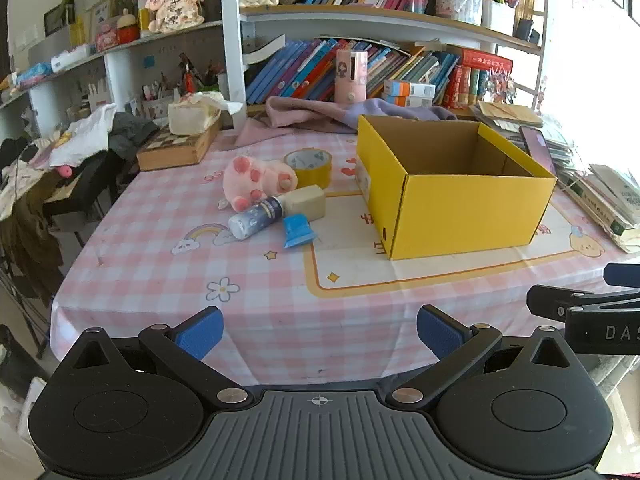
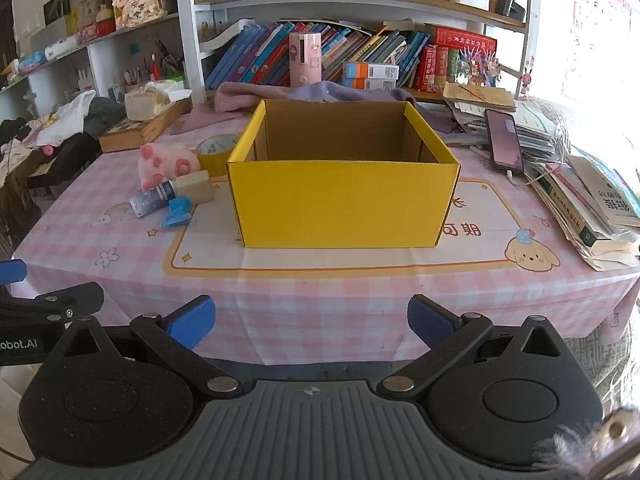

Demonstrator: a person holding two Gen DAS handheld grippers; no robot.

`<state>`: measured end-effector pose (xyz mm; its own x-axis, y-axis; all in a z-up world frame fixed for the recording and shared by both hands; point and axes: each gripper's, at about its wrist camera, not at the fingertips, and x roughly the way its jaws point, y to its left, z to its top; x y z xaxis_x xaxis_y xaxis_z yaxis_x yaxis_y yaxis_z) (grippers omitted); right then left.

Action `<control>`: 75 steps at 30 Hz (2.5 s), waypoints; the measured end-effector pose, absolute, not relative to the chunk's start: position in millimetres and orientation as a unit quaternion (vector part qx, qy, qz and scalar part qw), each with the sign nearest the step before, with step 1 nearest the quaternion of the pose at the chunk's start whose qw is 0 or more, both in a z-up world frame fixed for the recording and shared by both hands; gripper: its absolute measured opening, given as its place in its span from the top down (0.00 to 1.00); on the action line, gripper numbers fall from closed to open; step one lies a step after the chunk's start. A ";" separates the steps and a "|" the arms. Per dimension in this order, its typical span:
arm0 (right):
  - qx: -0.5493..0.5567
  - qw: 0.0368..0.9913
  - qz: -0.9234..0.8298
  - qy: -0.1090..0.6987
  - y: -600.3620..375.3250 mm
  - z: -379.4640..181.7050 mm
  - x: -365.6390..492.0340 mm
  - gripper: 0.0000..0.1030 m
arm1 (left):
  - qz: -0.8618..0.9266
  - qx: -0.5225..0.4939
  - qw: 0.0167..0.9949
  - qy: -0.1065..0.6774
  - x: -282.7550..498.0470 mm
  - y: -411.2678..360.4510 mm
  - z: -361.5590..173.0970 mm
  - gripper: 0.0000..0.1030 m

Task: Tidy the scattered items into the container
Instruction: 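Move both tools toward the items beside the yellow box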

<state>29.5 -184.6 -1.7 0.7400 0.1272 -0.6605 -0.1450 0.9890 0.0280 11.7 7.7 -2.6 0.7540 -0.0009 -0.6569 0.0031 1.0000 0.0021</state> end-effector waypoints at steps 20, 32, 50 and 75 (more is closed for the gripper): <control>-0.001 0.934 0.072 0.349 -189.3 -1.5 30.8 0.00 | -0.020 -0.011 0.935 0.355 10.7 10.1 -2.9 0.00; -0.014 0.939 0.064 0.338 -187.3 -0.2 20.2 0.00 | -0.027 -0.004 0.933 0.359 9.0 5.7 -4.5 0.00; -0.015 0.940 0.100 0.325 -177.7 5.6 16.0 0.00 | -0.023 0.002 0.941 0.337 2.3 10.6 -0.3 0.00; -0.059 0.927 0.146 0.339 -133.4 6.6 37.3 0.00 | 0.026 -0.016 0.937 0.347 8.7 45.0 -5.6 0.00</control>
